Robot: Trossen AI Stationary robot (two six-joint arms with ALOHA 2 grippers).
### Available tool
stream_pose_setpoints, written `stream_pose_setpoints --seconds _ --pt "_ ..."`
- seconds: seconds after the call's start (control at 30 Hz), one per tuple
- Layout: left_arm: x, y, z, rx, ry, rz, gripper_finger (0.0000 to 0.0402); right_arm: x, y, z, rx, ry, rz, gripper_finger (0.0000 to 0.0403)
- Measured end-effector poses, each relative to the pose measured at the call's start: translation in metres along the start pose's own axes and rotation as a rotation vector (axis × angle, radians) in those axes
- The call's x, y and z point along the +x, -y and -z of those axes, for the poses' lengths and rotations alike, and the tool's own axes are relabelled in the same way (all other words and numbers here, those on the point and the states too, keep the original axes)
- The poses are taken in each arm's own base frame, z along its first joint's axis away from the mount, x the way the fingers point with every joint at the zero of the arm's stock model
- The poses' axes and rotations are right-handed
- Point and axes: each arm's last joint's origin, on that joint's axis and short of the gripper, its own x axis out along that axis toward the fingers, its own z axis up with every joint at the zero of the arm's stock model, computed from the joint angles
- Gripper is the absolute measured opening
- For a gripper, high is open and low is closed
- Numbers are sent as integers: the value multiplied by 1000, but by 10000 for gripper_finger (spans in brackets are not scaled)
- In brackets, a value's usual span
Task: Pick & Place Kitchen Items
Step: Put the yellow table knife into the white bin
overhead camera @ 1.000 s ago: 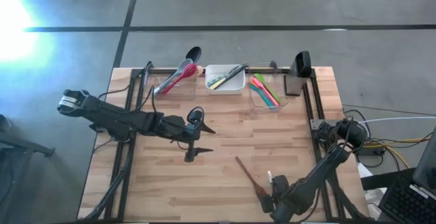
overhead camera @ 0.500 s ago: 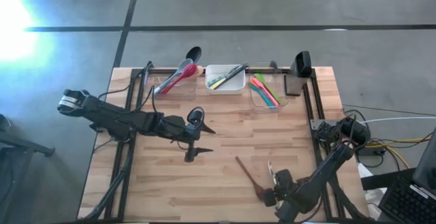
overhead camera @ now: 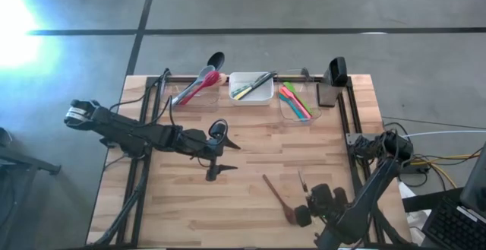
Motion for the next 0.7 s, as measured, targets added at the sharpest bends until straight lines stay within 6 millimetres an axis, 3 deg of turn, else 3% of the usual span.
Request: stream_pose_setpoints --seconds 0.23,0.47,0.7 --pt "0 0 -4 -7 42 -13 328 -4 -3 -17 -50 273 -127 29" --pt "0 0 -9 -17 104 -19 328 -1 -14 -43 -120 435 -177 29" --pt "7 1 -10 -27 228 5 328 -15 -19 -64 -235 675 -304 29"
